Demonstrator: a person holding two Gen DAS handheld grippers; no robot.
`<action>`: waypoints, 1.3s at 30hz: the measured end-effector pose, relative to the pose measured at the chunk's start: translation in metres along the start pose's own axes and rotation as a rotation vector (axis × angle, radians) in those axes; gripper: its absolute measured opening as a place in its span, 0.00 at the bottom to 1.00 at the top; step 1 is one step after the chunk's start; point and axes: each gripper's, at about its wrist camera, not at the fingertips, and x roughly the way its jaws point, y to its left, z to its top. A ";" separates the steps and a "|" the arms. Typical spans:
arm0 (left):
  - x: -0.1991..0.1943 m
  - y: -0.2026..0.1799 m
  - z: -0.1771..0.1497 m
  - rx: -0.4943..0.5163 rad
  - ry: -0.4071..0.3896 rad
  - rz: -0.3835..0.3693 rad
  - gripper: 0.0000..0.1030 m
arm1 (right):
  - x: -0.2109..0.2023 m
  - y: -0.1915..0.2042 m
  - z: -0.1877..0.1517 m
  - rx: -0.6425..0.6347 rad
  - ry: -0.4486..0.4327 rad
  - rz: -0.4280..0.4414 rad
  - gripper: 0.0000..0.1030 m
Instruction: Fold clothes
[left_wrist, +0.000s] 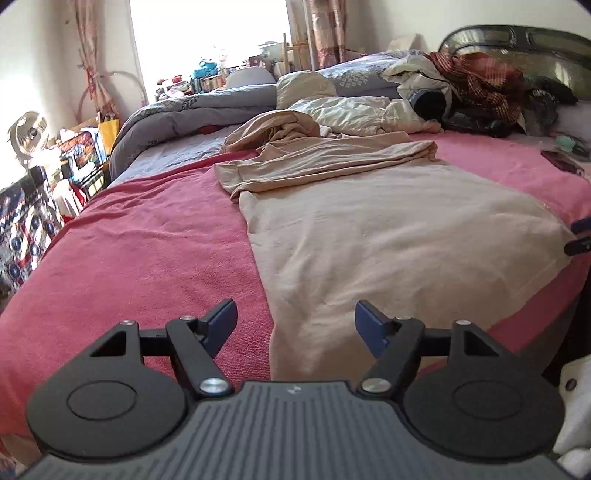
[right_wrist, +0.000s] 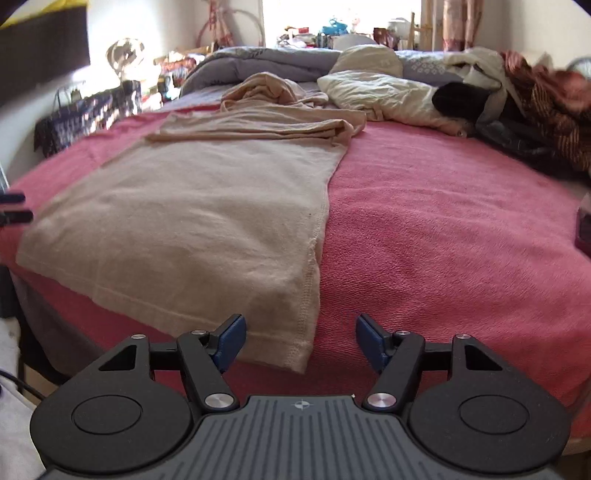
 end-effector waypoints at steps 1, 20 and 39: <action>0.000 -0.004 0.000 0.040 0.000 -0.001 0.70 | -0.001 0.010 -0.002 -0.096 0.005 -0.029 0.64; 0.003 -0.068 -0.050 0.567 0.029 0.033 0.71 | 0.013 0.082 -0.043 -0.835 0.002 -0.265 0.63; 0.026 -0.077 -0.069 0.876 0.011 0.221 0.74 | 0.014 0.083 -0.032 -0.906 -0.078 -0.342 0.67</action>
